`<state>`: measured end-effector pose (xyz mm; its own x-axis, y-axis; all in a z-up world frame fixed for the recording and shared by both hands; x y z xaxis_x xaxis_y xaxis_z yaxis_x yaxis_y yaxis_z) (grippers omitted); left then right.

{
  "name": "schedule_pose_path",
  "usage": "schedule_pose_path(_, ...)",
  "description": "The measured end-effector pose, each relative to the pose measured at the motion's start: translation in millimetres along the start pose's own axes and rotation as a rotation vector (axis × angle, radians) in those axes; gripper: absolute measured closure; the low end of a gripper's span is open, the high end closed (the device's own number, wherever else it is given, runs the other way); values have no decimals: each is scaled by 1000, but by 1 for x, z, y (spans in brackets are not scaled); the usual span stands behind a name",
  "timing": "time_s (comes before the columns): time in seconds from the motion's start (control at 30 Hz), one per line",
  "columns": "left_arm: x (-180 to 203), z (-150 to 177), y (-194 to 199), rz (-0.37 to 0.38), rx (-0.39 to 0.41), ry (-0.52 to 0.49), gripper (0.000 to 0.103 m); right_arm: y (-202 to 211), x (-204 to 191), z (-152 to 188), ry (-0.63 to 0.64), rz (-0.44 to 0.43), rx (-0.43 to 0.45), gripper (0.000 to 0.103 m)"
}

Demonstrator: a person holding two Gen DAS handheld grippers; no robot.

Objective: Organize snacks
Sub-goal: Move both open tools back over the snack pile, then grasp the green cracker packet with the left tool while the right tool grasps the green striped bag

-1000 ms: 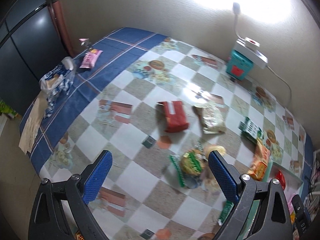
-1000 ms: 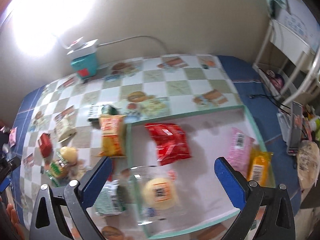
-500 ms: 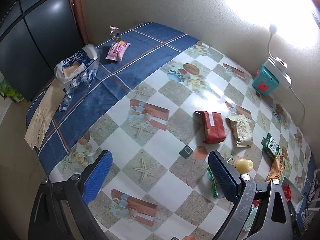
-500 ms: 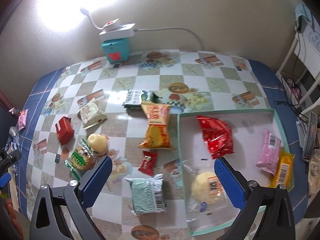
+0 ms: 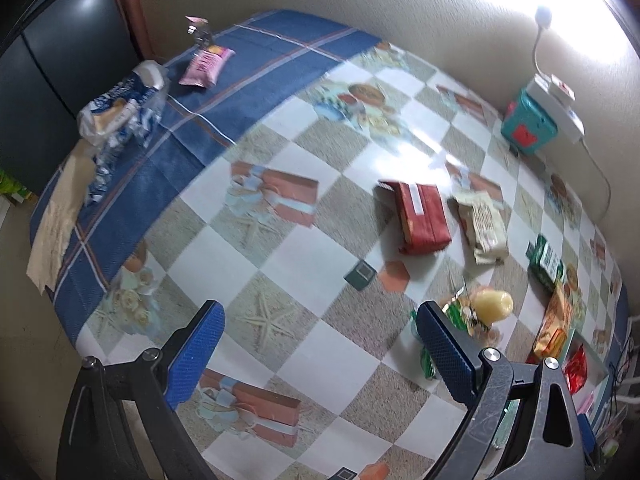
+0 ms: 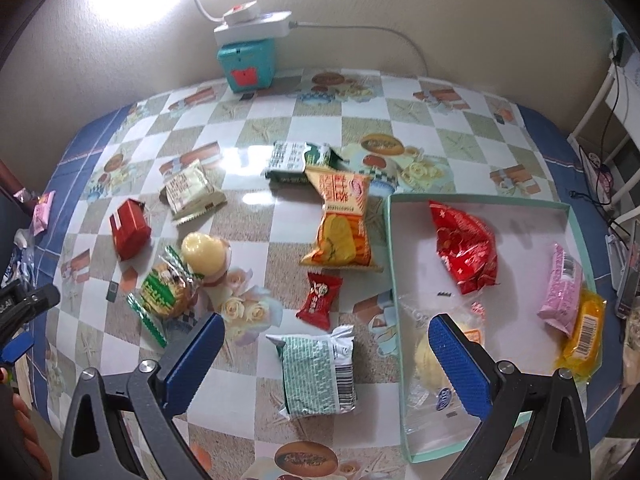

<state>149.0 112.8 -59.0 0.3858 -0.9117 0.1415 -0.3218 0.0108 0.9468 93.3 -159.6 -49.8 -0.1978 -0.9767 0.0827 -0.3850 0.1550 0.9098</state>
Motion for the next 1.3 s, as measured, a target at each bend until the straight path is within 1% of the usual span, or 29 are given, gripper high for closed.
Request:
schedule_pose_path(0.23, 20, 15, -19, 7, -74, -75, 6, -18, -4, 10, 10, 4, -54, 0)
schedule_pose_path(0.4, 33, 22, -27, 10, -103, -125, 6, -29, -7, 17, 17, 5, -87, 0)
schedule_pose_path(0.67, 50, 30, -30, 45, -133, -189, 6, -36, -12, 23, 38, -2, -110, 2)
schedule_pose_path(0.7, 51, 31, -30, 46, -134, -199, 6, -37, -13, 24, 39, -2, -115, 3)
schedule_pose_path(0.77, 55, 33, -30, 46, -134, -213, 6, -39, -13, 25, 38, -1, -124, 6)
schedule_pose_path(1.13, 66, 41, -41, 35, -161, -257, 6, -50, -9, 33, 24, -9, -166, 7)
schedule_pose_path(1.17, 67, 41, -43, 36, -164, -261, 6, -50, -9, 33, 24, -9, -167, 10)
schedule_pose_path(1.2, 69, 42, -45, 38, -166, -264, 6, -50, -9, 34, 25, -9, -169, 16)
schedule_pose_path(1.3, 76, 45, -48, 47, -168, -272, 6, -53, -7, 35, 20, -13, -179, 17)
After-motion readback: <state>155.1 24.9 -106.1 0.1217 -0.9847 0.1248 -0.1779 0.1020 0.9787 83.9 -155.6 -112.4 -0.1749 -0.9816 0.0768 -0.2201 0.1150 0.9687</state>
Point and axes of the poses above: each gripper's, at about its wrist camera, not at the fingertips, and y roughly against the way its jaws point, x to its right, z to its underside, the point moved 5 cm from there along -y, roughly the way its jaws point, and after that the axes turned 8 degrees about y, right-handed, at the moved point
